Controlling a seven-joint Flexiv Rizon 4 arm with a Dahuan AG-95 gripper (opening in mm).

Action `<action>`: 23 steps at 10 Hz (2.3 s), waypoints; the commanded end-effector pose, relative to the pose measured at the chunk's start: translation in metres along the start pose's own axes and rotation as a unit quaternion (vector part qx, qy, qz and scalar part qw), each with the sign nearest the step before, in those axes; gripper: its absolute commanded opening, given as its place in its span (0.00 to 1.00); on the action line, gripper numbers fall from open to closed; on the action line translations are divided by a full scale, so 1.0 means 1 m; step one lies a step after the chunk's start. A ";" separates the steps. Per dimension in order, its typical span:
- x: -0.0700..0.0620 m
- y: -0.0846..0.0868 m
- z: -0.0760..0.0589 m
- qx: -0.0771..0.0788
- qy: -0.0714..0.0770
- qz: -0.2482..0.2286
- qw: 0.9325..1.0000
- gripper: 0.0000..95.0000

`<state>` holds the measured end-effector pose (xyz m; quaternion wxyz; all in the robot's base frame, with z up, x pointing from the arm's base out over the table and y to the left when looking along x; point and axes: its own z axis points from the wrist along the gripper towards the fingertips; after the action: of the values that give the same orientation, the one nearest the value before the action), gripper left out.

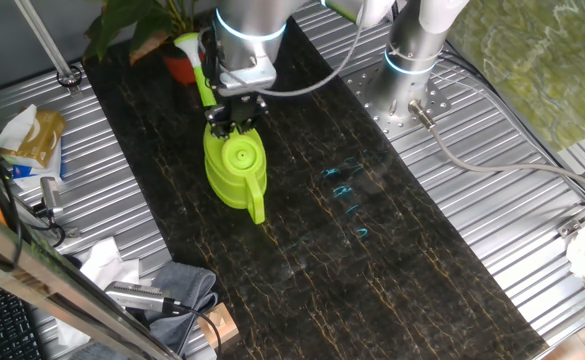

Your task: Water the plant

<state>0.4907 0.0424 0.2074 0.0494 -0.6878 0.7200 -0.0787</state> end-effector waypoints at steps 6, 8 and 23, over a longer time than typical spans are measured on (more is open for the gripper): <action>0.026 0.005 -0.003 -0.003 -0.019 0.002 1.000 0.00; 0.026 0.006 -0.004 0.000 -0.026 0.007 1.000 0.00; 0.058 0.010 -0.017 0.030 -0.080 -0.002 0.996 0.00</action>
<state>0.4745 -0.0148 0.2233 0.1276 -0.6915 0.7096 -0.0456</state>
